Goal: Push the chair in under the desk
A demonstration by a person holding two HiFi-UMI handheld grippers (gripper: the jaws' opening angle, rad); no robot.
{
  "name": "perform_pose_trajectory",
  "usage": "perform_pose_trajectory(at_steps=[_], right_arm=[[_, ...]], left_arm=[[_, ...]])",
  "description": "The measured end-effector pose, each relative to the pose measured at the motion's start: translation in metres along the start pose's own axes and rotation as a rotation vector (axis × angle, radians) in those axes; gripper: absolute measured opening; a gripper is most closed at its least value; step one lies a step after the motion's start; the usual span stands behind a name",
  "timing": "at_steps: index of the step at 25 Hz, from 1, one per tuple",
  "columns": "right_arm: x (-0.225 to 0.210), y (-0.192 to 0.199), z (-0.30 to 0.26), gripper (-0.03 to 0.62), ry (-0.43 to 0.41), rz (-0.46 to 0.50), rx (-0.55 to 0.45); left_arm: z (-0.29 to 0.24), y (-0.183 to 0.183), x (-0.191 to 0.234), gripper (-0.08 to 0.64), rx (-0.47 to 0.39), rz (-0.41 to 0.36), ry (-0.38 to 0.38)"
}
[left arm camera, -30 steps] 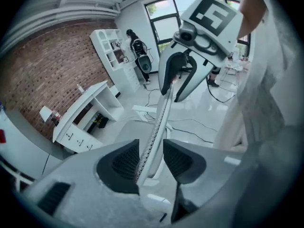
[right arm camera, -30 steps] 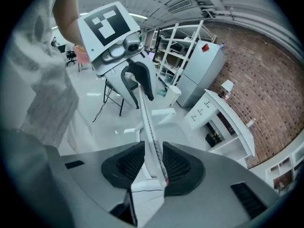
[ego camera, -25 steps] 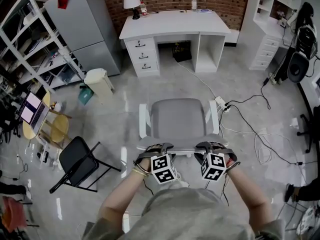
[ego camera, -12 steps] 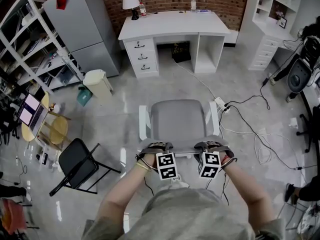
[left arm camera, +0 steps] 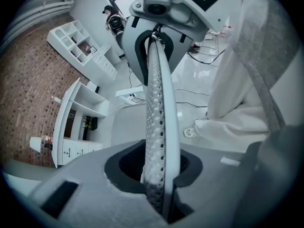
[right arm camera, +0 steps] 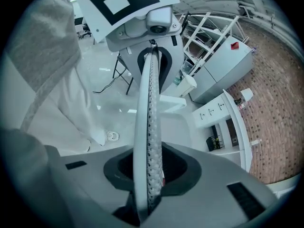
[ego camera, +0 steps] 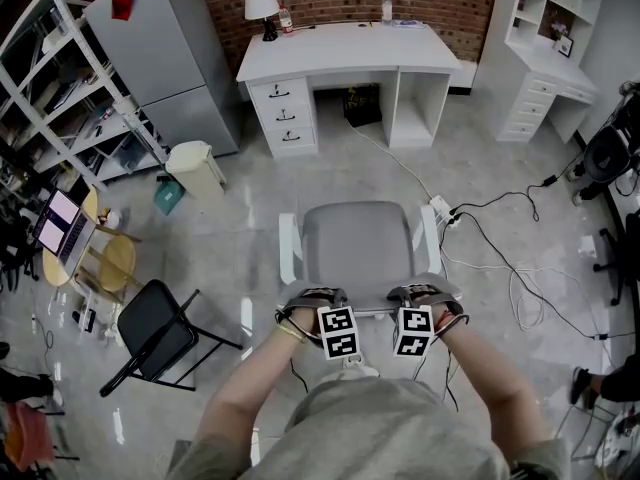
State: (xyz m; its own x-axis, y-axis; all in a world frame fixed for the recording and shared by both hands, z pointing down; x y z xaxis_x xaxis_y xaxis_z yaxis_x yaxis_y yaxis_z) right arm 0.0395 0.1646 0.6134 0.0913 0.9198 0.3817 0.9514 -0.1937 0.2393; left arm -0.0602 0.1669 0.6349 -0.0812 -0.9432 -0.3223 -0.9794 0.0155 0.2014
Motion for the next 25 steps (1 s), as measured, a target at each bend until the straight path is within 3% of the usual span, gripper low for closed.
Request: perform_pose_trajectory(at_steps=[9, 25], right_arm=[[0.0036, -0.0023, -0.0036, 0.023, 0.016, 0.076, 0.03], [0.0037, -0.0014, -0.0084, 0.014, 0.018, 0.086, 0.039]], left_arm=[[0.0003, 0.0035, -0.0009, 0.048, 0.016, -0.023, 0.002], [-0.0042, 0.0055, -0.0009, 0.028, 0.022, -0.043, 0.002]])
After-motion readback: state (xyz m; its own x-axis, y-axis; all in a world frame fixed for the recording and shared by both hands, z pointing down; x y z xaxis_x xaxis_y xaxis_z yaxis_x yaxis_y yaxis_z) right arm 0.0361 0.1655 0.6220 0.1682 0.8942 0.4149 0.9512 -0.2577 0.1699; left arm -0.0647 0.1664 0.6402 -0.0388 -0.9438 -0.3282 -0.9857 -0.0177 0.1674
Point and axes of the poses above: the fingertips, and each gripper's own axes: z backward along the fingers, x to its left, y out of its underside, the point moved 4 cm from there along z, backward along the fingers
